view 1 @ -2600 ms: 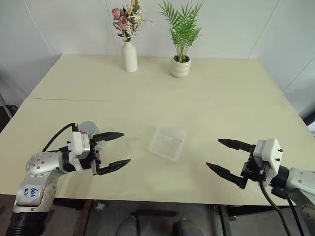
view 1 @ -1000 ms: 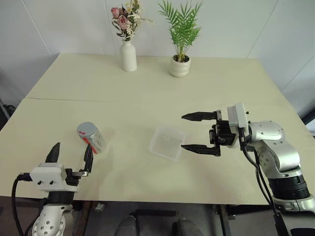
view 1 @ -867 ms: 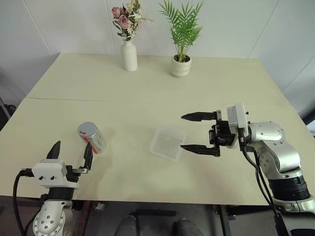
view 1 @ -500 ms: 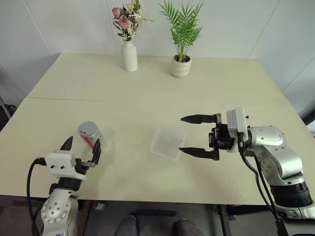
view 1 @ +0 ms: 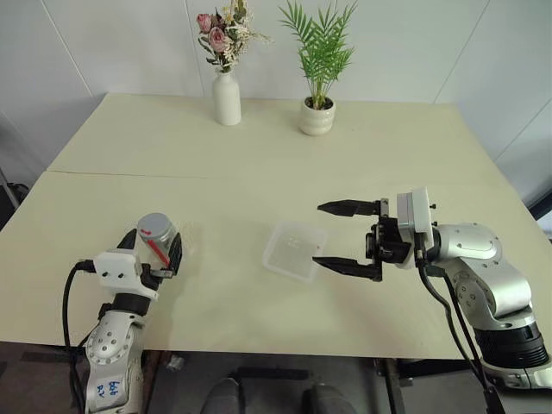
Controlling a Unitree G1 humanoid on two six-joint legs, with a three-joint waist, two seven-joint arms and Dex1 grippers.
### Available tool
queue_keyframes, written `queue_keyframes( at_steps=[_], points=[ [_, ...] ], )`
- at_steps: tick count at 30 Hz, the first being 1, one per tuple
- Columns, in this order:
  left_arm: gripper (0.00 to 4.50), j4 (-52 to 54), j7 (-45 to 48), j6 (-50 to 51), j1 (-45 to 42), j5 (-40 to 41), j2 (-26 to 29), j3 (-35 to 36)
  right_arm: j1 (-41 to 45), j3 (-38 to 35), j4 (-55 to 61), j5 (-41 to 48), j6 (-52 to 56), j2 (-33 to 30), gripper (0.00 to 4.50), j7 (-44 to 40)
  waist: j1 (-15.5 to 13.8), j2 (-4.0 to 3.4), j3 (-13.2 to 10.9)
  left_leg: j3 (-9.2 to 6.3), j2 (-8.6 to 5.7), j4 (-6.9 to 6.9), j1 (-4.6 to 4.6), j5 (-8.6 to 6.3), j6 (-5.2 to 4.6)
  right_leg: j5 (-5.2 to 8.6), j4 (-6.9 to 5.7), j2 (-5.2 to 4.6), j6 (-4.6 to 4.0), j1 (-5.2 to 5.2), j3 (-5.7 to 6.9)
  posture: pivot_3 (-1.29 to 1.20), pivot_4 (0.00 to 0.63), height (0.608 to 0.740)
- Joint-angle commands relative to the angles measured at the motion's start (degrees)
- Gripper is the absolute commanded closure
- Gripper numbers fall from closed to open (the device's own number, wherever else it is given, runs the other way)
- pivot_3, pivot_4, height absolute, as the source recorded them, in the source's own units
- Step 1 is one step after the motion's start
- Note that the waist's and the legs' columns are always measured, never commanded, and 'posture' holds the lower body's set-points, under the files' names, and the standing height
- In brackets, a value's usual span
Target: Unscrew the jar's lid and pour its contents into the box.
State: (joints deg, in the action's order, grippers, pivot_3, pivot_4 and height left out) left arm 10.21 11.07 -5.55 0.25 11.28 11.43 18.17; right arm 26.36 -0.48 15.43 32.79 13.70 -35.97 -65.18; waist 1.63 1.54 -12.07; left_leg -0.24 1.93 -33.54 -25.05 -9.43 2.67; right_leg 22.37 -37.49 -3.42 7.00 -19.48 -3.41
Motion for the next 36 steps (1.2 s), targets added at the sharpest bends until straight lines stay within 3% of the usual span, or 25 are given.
queue_keyframes(
  at_steps=[1,4,10,16,19,27,31,36],
  points=[
    [0.07,-0.4,0.6,-2.3,-1.0,-0.4,0.7,-0.7,-0.8,-1.7,2.7,0.8,-0.2,-0.3,0.00,1.1,0.0,0.00,0.0,0.00,0.00,0.00,-0.01,0.00,0.00,0.00,0.01,0.00,0.01,-0.01,0.00,0.00,0.150,0.740],
    [0.46,-0.7,0.4,-2.5,-1.3,-0.5,0.9,-1.0,-1.0,-1.8,3.0,0.9,-0.2,-0.4,0.00,1.5,0.0,0.00,0.0,-0.01,0.01,0.02,0.00,0.00,0.00,0.00,-0.01,0.02,0.01,-0.02,0.02,0.00,0.150,0.740],
    [2.10,-0.7,0.0,-2.5,-1.9,-0.9,1.2,-1.4,-1.2,-1.7,3.3,0.9,-0.3,-0.3,0.00,2.3,0.0,0.00,0.0,-0.01,0.01,0.00,0.00,0.00,0.00,0.00,-0.01,0.01,0.01,-0.01,0.01,0.00,0.150,0.740],
    [2.10,1.7,0.2,-0.6,-1.8,-0.6,1.8,-1.8,-0.9,-0.9,2.9,0.3,-0.7,0.4,0.00,2.9,0.0,0.00,0.0,-0.01,0.01,0.01,0.00,0.00,0.00,-0.01,-0.01,0.01,0.01,-0.02,0.01,0.00,0.150,0.740],
    [2.10,3.7,5.0,0.7,-2.3,2.5,4.1,-3.0,0.3,-0.3,3.0,0.6,1.1,0.8,0.00,4.0,0.0,0.00,0.0,-0.01,0.01,0.01,0.00,0.00,0.00,-0.01,-0.01,0.01,0.01,-0.01,0.01,0.00,0.150,0.740],
    [2.10,4.5,19.6,5.5,-8.7,11.4,13.4,-5.6,11.0,5.1,3.9,-0.4,15.3,7.8,0.00,17.5,0.1,-0.01,0.0,0.00,0.11,0.15,0.08,0.05,0.09,0.00,-0.11,0.03,-0.10,-0.07,0.01,0.00,0.150,0.740],
    [2.10,1.8,22.3,7.3,-15.0,13.2,13.0,-7.9,15.2,7.3,3.1,-1.1,20.7,14.3,0.00,25.4,0.0,-0.01,0.0,-0.02,0.10,0.20,-0.07,0.08,0.12,0.01,-0.12,0.03,-0.11,-0.25,0.03,0.00,0.150,0.740],
    [2.10,-0.4,23.4,8.5,-19.1,12.7,10.5,-11.6,16.0,9.5,2.5,-3.2,22.4,18.4,0.00,29.2,0.0,-0.01,0.0,0.00,0.06,0.25,-0.11,0.08,0.11,0.02,-0.05,0.01,-0.08,-0.25,0.04,0.00,0.150,0.740]
  ],
)
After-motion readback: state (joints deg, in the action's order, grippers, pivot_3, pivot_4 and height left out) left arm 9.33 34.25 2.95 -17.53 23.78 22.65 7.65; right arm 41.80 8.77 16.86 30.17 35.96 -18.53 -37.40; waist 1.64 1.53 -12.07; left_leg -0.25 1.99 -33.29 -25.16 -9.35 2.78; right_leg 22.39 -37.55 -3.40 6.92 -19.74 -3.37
